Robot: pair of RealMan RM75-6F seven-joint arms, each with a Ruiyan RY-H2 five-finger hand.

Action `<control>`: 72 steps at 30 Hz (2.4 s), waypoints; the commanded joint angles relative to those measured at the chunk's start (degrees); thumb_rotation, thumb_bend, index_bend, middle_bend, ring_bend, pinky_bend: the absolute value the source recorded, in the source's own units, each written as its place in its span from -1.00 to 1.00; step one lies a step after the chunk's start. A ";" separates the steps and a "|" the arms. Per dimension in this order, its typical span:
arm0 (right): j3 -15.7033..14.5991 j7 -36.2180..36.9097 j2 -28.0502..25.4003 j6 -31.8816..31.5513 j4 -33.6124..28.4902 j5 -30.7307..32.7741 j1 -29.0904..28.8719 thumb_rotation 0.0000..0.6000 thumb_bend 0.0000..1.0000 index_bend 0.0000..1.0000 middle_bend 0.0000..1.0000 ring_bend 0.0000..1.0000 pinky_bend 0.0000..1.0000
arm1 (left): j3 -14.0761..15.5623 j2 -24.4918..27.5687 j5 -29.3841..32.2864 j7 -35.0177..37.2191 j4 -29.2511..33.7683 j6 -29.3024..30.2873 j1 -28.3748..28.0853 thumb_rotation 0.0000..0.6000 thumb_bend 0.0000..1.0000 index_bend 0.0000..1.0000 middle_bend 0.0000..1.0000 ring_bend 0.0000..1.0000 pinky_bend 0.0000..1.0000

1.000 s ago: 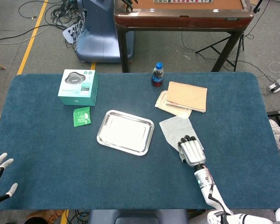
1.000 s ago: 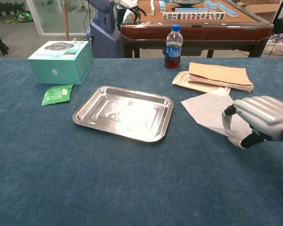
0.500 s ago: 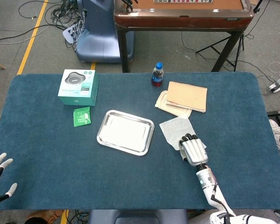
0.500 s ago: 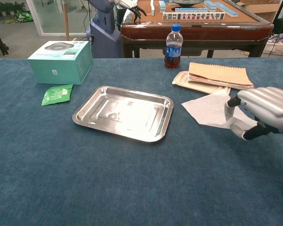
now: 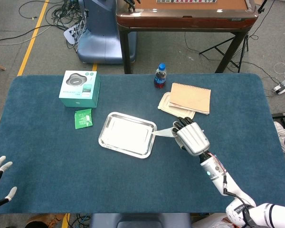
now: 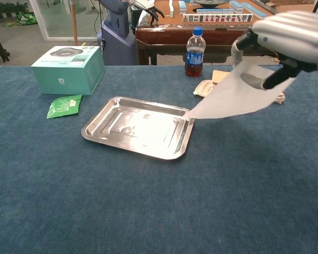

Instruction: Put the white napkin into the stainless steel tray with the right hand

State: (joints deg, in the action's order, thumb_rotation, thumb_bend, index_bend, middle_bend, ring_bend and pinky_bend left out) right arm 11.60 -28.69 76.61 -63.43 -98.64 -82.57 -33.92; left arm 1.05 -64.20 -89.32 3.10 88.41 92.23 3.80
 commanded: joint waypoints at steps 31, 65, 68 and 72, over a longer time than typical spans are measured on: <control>-2.09 18.03 16.31 2.26 28.38 -15.60 -20.55 1.00 -0.02 0.18 -0.14 -0.50 -0.33 | -0.05 0.07 1.98 -1.28 0.52 0.50 1.69 1.00 -0.52 -0.60 -0.82 -0.82 -1.00; -5.79 12.53 29.13 1.36 41.32 -10.01 -15.81 1.00 -0.05 0.18 -0.14 -0.50 -0.33 | 0.06 -0.28 1.99 -0.90 0.02 -0.23 1.82 1.00 -0.51 -0.60 -0.82 -0.82 -1.00; -5.76 13.13 30.40 1.18 42.83 -10.21 -16.19 1.00 -0.06 0.18 -0.14 -0.50 -0.34 | 0.02 -0.17 1.97 -0.85 0.00 -0.24 1.80 1.00 -0.51 -0.60 -0.82 -0.82 -1.00; -5.88 14.30 31.50 0.58 44.30 -10.28 -16.13 1.00 -0.06 0.18 -0.14 -0.50 -0.35 | -0.01 -0.11 2.15 -0.69 -0.13 -0.19 1.94 1.00 -0.52 -0.60 -0.82 -0.82 -1.00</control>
State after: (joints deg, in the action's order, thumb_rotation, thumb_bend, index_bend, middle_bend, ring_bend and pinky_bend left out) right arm 5.79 -14.67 107.85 -62.64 -54.62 -92.80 -50.09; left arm 1.04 -64.32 -87.19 2.41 88.29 92.04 5.72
